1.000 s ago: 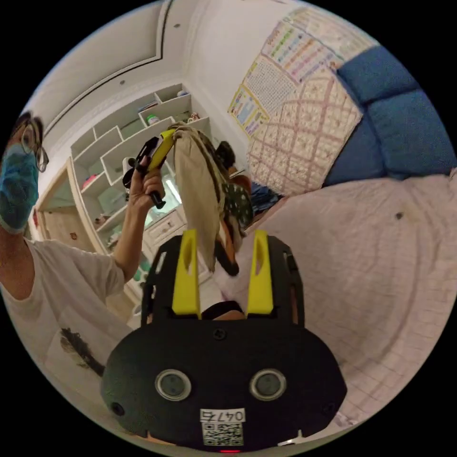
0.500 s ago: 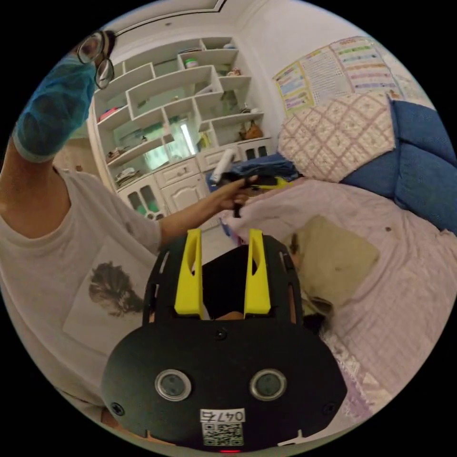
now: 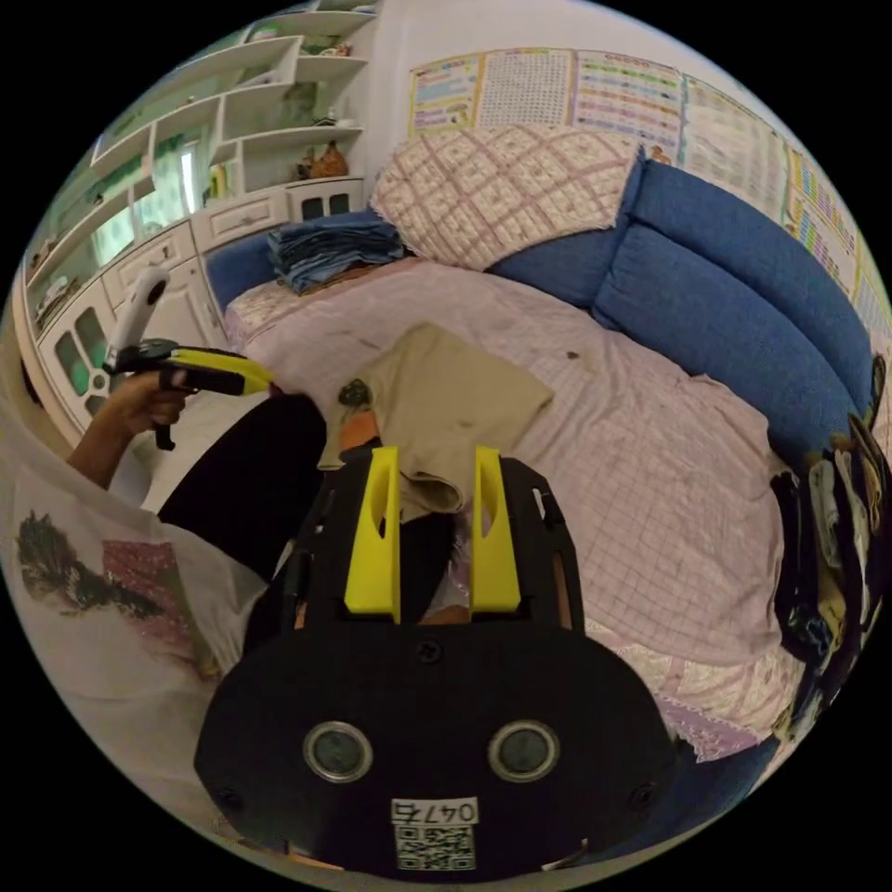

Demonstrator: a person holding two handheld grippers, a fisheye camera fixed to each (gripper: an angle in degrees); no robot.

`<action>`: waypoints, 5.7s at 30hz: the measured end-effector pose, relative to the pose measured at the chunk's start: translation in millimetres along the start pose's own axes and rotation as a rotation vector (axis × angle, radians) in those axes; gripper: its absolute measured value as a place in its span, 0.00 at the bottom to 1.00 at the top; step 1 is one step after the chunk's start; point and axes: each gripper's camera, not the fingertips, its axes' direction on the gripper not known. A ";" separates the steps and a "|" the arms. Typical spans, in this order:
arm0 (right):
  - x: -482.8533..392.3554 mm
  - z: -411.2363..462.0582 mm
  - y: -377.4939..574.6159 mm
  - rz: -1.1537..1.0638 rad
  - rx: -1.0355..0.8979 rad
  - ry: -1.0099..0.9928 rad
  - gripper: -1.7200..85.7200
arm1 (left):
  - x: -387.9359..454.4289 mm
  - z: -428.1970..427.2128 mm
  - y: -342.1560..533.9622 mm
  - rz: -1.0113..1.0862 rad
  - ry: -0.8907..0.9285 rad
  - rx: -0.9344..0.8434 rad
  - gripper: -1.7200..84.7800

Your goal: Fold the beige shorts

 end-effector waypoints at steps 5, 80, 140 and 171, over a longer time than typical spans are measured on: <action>-10.4 -2.2 9.8 -0.057 -0.045 0.013 0.11 | -32.3 10.7 12.6 0.011 0.039 0.021 0.11; 108.6 -160.7 92.2 -0.084 0.236 0.178 0.02 | -288.8 -21.0 62.0 0.018 0.034 -0.025 0.13; 422.6 66.1 97.0 0.090 -0.092 -0.048 0.07 | -268.2 110.4 -132.5 0.331 -0.222 -0.028 0.07; 298.1 -16.4 110.8 -0.206 -0.049 -0.218 0.02 | -258.3 260.8 -133.5 0.592 -0.051 -0.427 0.13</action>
